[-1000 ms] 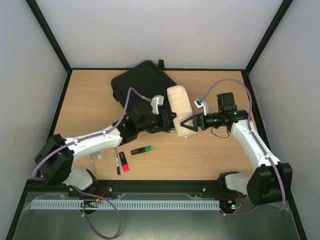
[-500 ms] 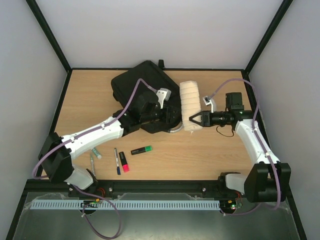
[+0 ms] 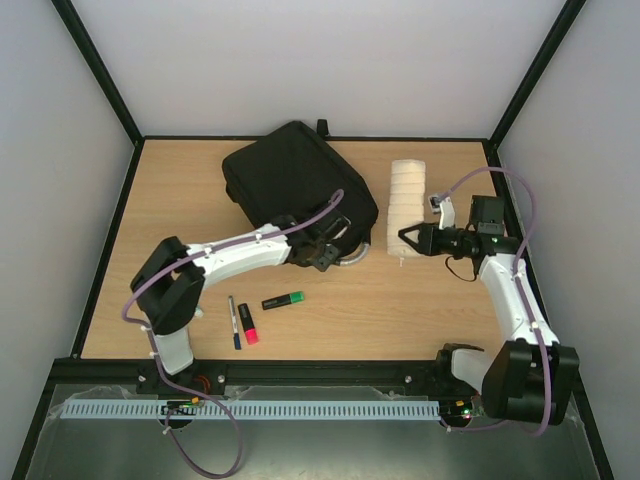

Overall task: Pack the student bag
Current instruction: Place the stationery in the student bag.

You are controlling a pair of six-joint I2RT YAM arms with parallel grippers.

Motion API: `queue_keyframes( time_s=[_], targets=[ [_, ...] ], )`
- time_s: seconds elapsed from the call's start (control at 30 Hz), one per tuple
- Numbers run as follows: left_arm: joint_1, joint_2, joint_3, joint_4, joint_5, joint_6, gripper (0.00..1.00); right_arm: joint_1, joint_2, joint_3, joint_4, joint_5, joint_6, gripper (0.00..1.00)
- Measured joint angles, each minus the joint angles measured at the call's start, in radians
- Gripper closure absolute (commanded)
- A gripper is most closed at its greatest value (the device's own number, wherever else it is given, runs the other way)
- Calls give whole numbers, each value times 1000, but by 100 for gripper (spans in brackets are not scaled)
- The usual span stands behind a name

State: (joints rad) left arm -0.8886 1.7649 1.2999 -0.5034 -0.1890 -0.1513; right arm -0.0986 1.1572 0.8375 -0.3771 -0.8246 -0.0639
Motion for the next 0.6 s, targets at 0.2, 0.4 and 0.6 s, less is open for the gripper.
queue_keyframes(
  time_s=[0.2, 0.4, 0.6],
  targets=[
    [-27, 126, 138, -64, -102, 73, 42, 0, -63, -26, 10, 45, -3, 74],
    [-29, 215, 227, -85, -152, 111, 43, 0, -63, -28, 10, 68, -6, 73],
    [-29, 310, 283, -97, -190, 121, 56, 0, -63, -29, 10, 71, -8, 73]
  ],
)
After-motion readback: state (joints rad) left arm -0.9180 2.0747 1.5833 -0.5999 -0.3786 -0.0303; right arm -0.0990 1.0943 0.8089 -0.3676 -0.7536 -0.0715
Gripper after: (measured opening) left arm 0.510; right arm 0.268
